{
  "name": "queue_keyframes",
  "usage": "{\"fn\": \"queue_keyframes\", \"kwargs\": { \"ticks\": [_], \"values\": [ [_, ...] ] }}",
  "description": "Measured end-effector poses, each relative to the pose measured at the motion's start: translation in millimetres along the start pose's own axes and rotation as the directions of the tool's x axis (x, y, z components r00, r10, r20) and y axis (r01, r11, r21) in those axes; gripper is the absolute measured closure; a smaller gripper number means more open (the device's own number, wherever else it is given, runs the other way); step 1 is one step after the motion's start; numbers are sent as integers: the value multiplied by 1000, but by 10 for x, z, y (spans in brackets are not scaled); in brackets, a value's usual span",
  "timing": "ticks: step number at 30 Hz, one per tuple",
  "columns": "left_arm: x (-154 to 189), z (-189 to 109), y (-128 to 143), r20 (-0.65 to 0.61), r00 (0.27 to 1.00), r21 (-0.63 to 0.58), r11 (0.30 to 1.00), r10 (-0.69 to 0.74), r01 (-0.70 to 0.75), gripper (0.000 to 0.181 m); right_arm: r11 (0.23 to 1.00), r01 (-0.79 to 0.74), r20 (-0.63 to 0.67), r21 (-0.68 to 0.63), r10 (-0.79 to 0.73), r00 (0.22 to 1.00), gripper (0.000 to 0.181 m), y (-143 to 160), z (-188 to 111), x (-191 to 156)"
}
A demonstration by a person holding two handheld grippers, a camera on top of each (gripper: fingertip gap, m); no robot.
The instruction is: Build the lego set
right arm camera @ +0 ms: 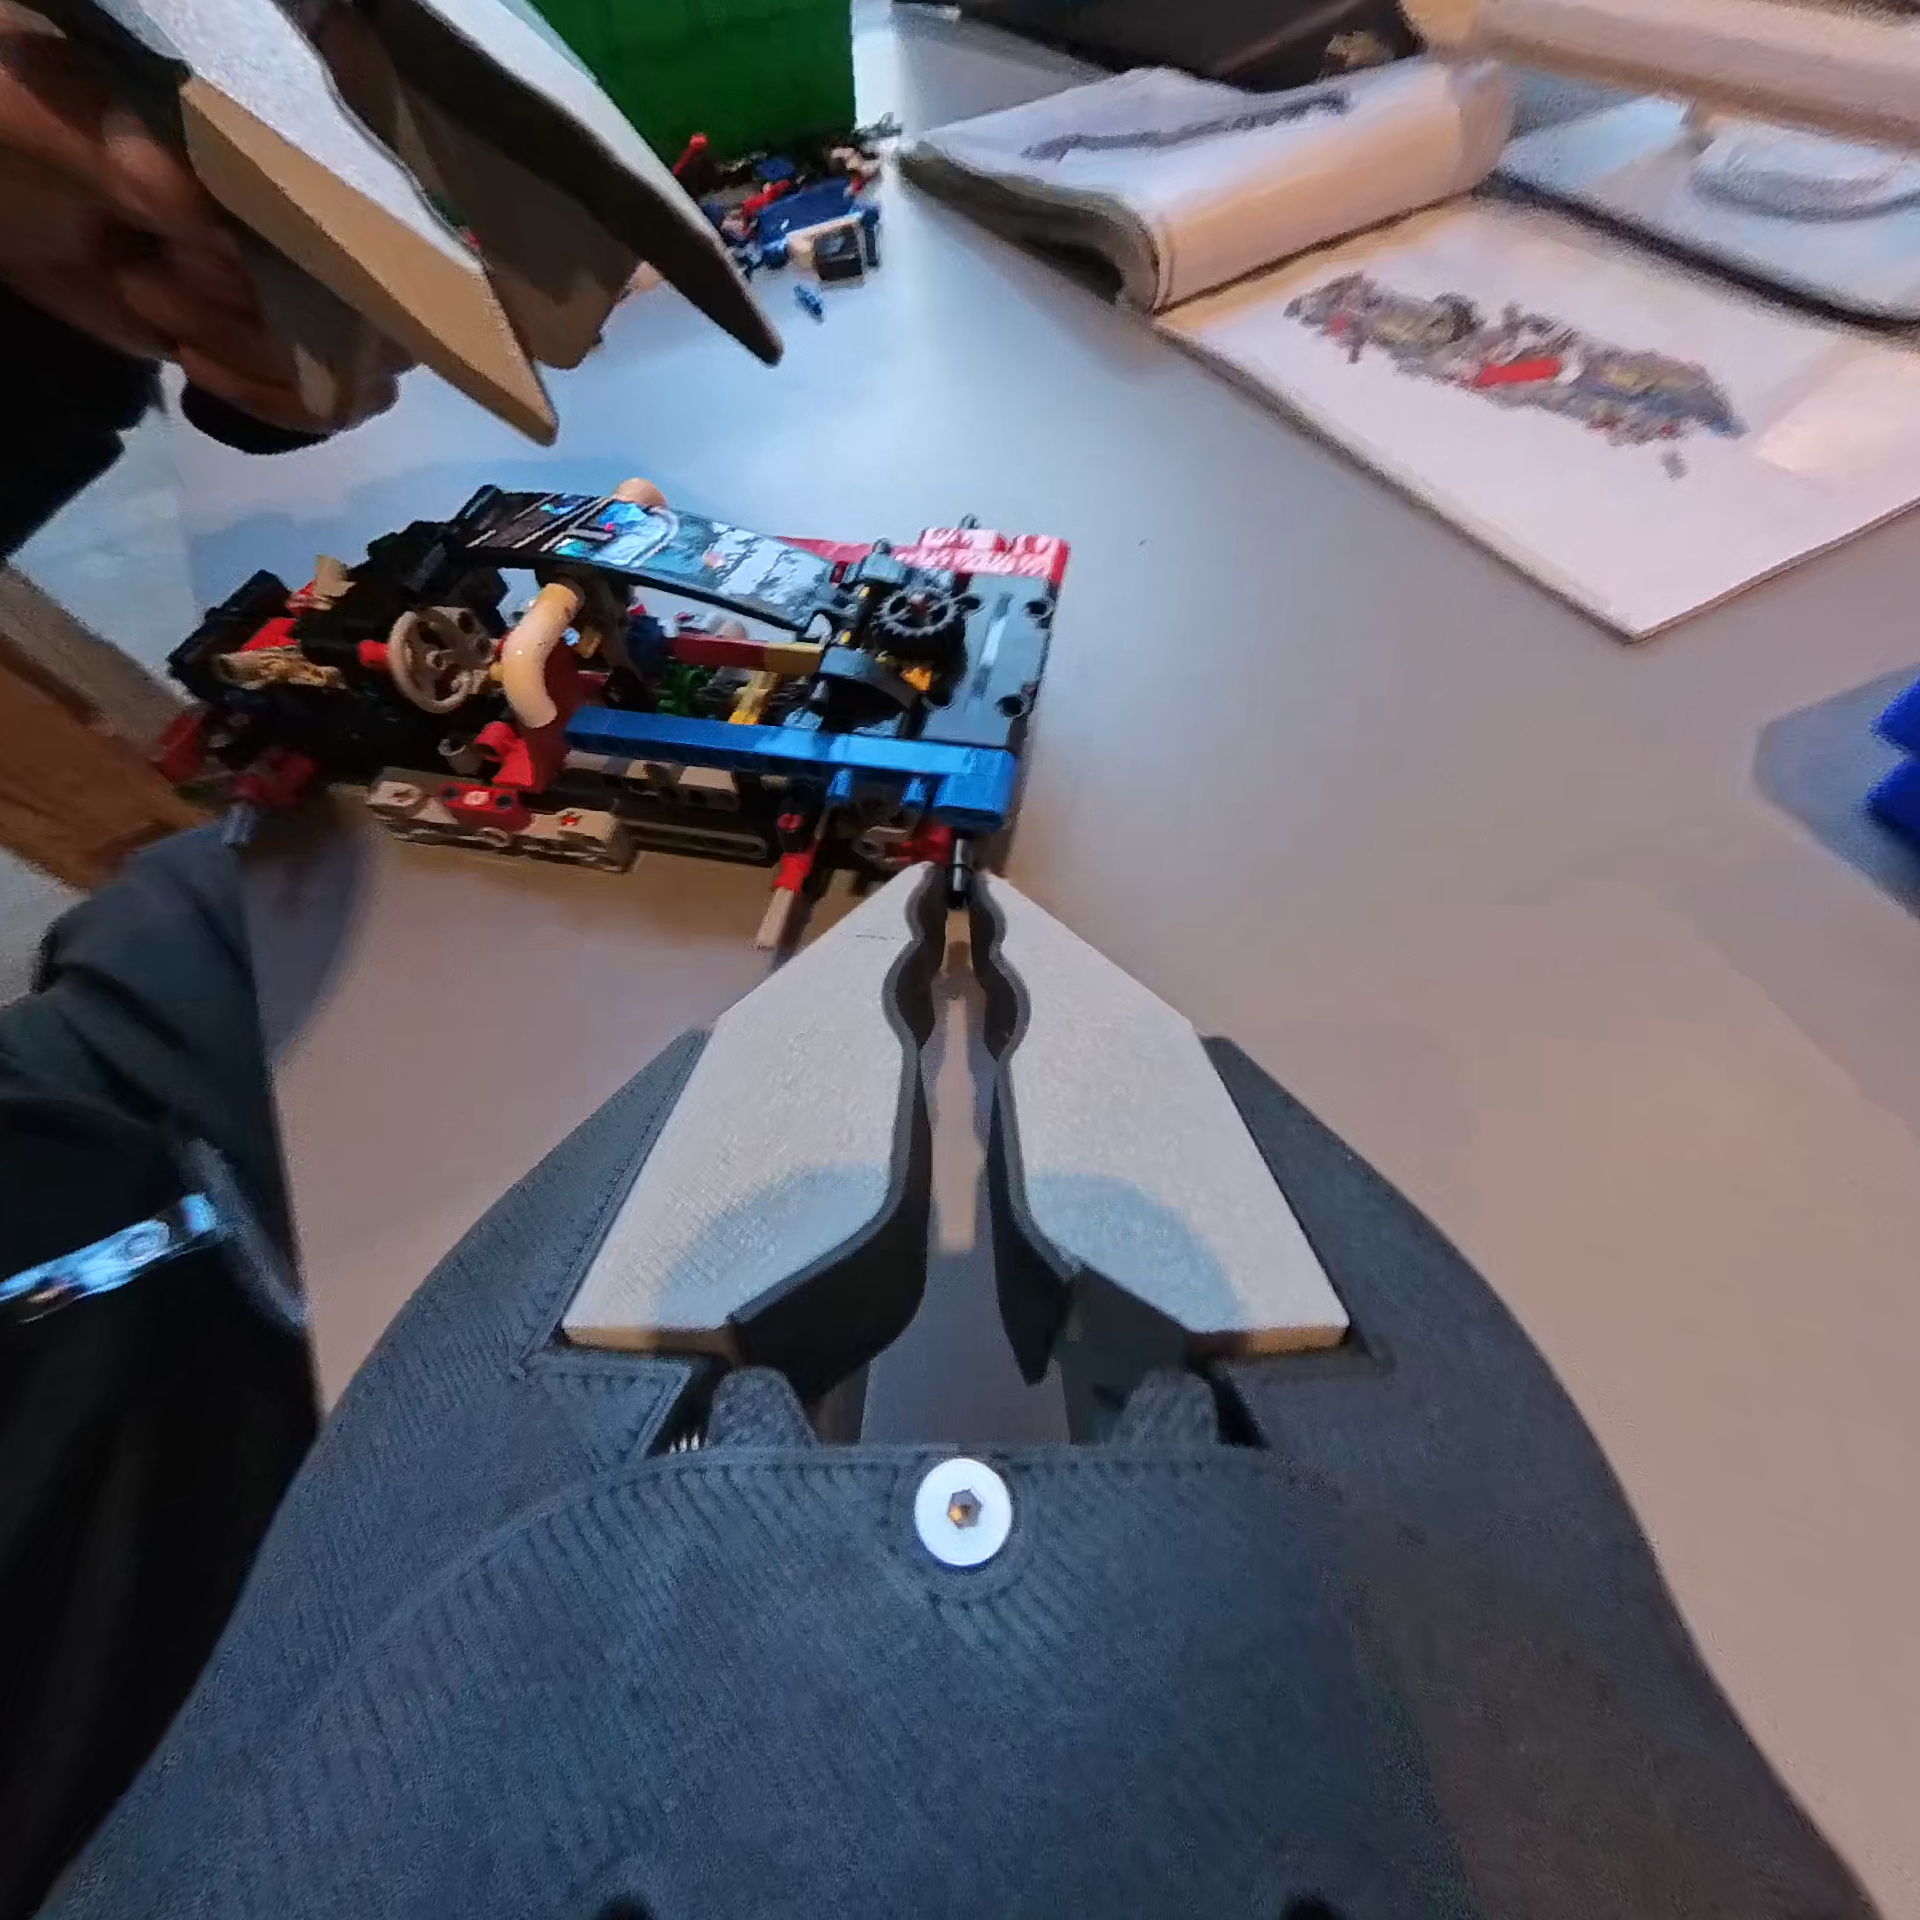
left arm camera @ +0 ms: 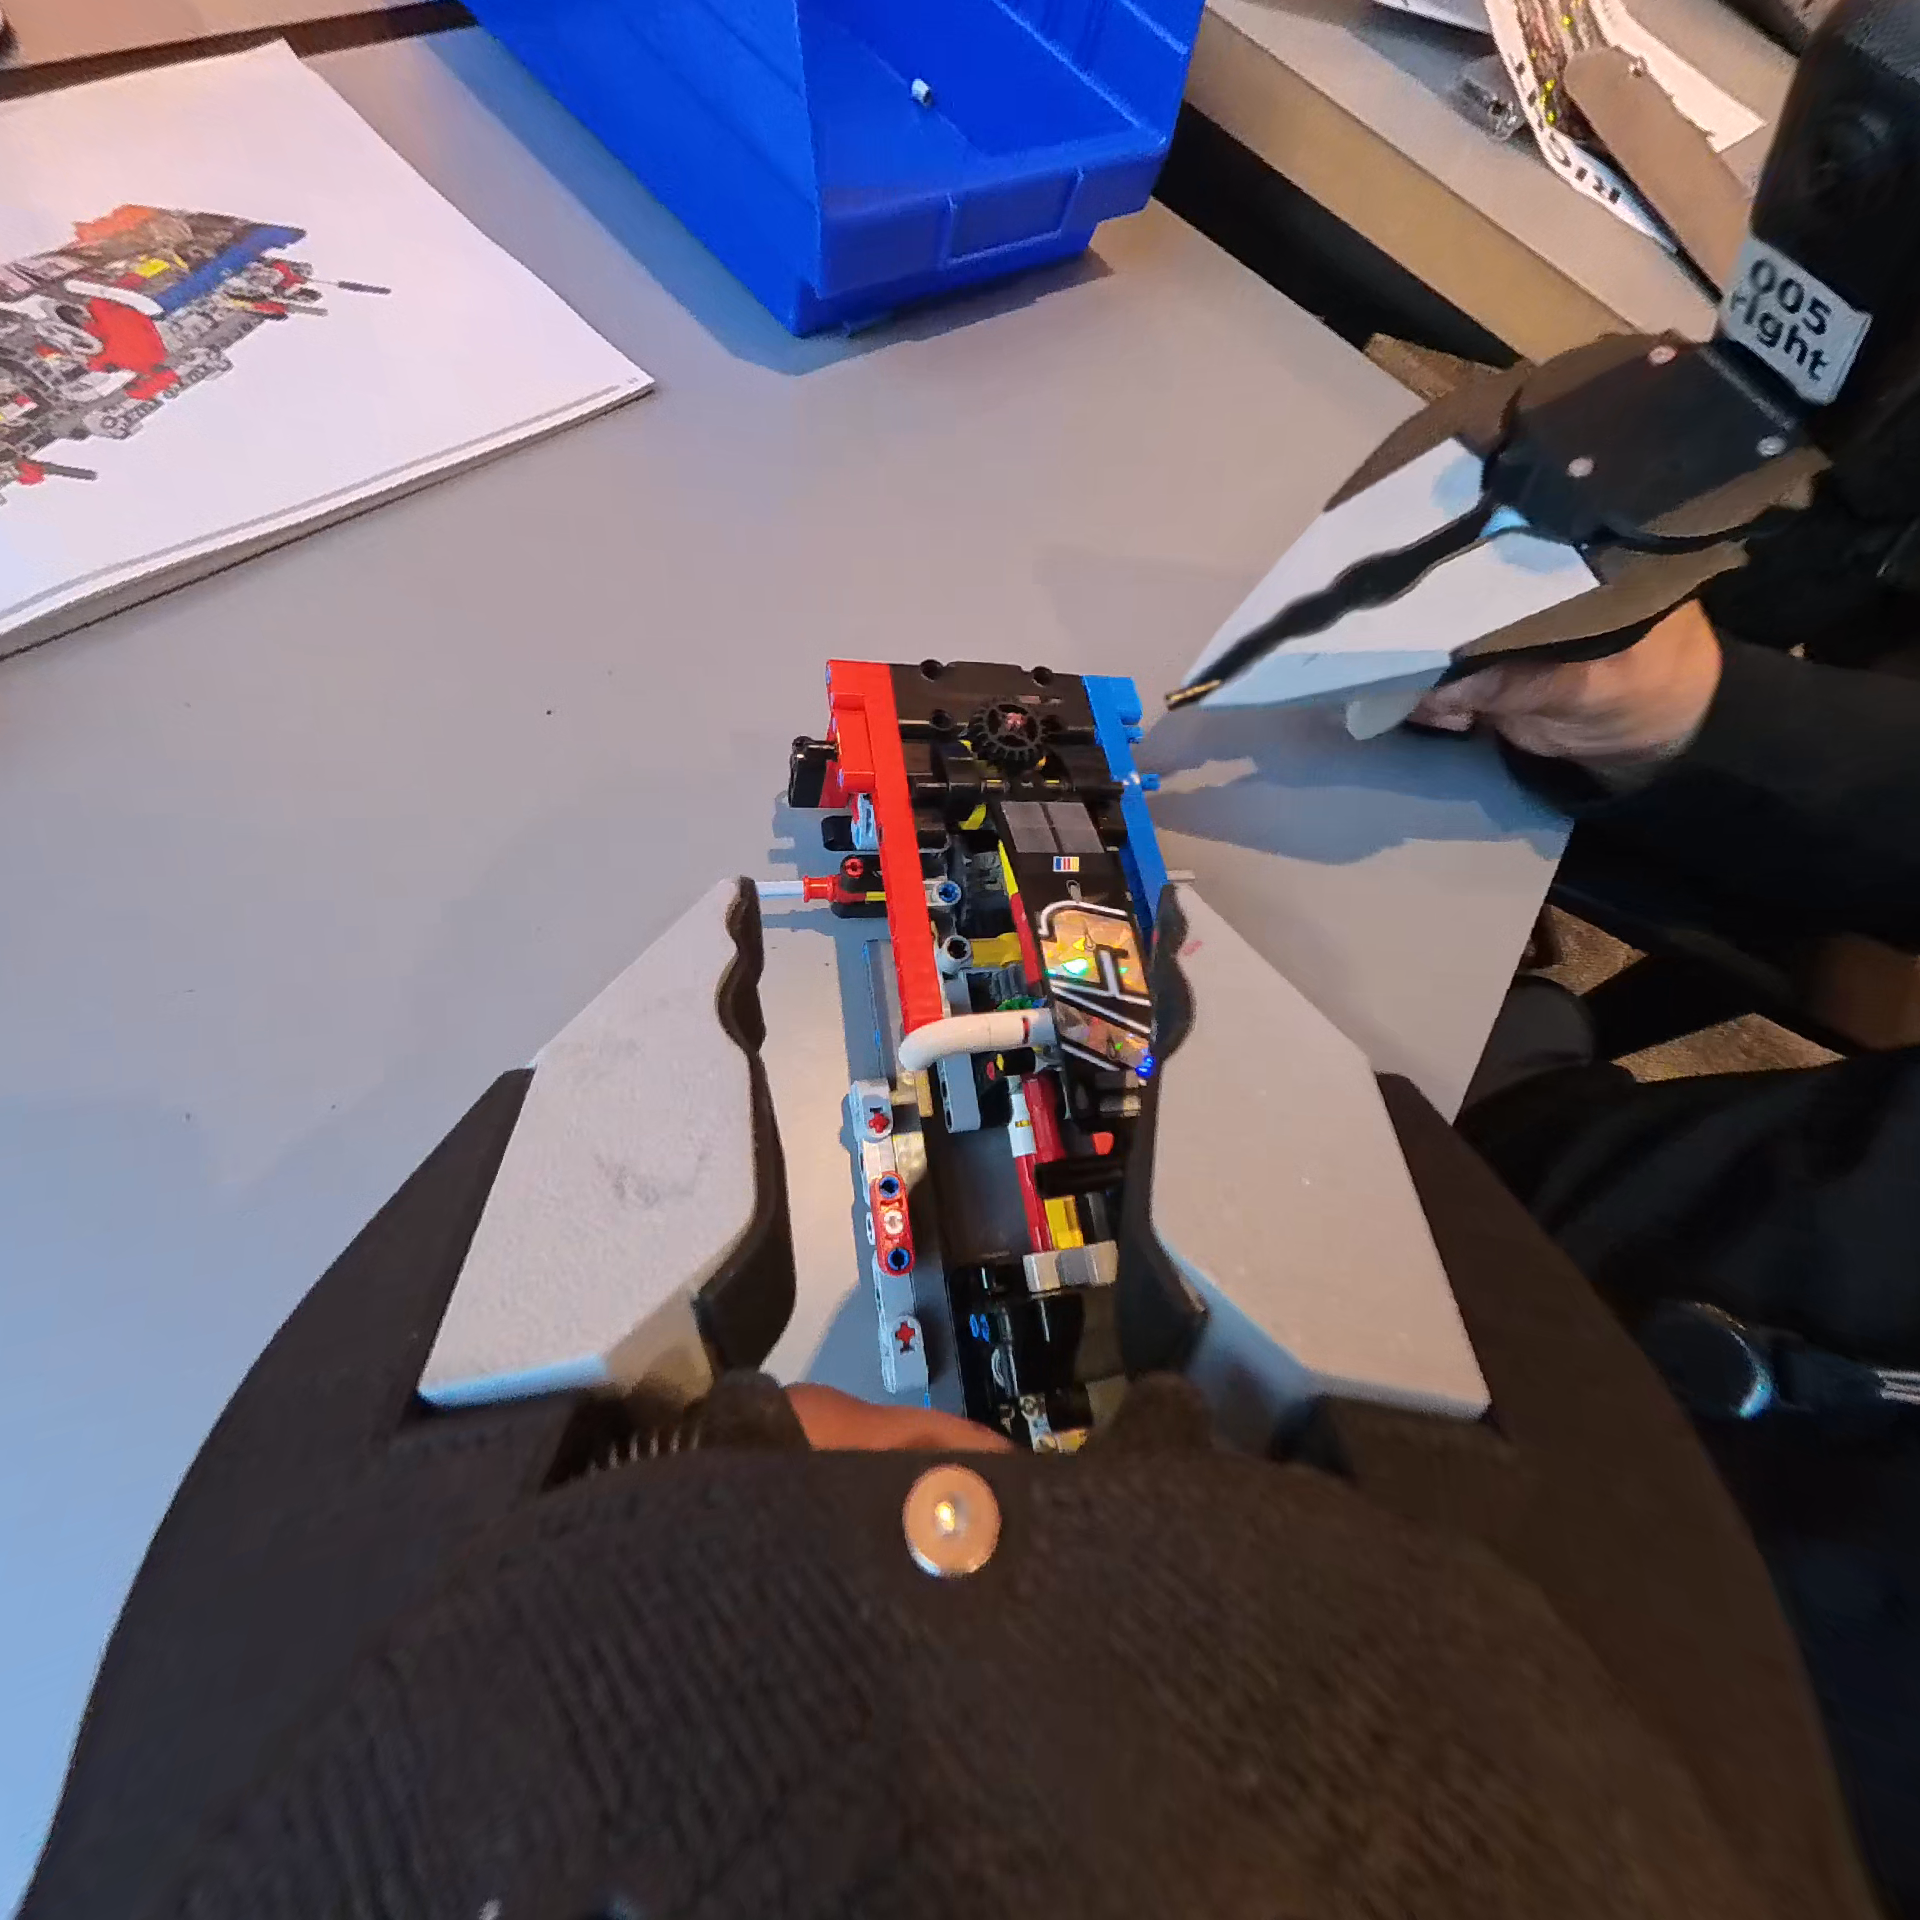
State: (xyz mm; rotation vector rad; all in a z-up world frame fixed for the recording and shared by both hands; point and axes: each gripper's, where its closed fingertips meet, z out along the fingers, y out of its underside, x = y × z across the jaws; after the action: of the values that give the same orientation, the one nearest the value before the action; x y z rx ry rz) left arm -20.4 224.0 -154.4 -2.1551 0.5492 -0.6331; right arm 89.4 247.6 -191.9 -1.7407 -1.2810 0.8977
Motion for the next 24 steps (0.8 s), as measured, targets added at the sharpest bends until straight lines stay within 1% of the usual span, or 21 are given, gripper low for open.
{"fn": "queue_keyframes", "kwargs": {
  "ticks": [3,9,12,14,17,20,24],
  "values": [
    [5,36,50,-22,999,-34,999,-26,25,108,1000,-21,25,-13,21,999,180,10,-9,-78],
    [15,12,48,-58,997,-19,999,-52,51,108,999,-24,11,-22,24,1000,180,56,-74,-92],
    [-43,7,24,-42,998,-33,998,-55,53,109,997,-57,19,-55,58,998,180,124,-63,-95],
    [-90,27,-15,-27,999,-44,998,-44,43,109,997,-63,18,-54,65,998,180,114,-42,-96],
    [-121,113,-67,-38,998,-72,997,-45,42,109,995,-54,42,-89,58,997,180,126,52,-134],
    [-90,249,-48,-66,997,-137,990,-37,28,108,988,-45,28,-151,49,998,180,196,159,-119],
    [-17,368,-11,-112,993,-190,982,-23,1,108,992,-17,-13,-125,15,1000,181,134,199,-85]
  ]
}}
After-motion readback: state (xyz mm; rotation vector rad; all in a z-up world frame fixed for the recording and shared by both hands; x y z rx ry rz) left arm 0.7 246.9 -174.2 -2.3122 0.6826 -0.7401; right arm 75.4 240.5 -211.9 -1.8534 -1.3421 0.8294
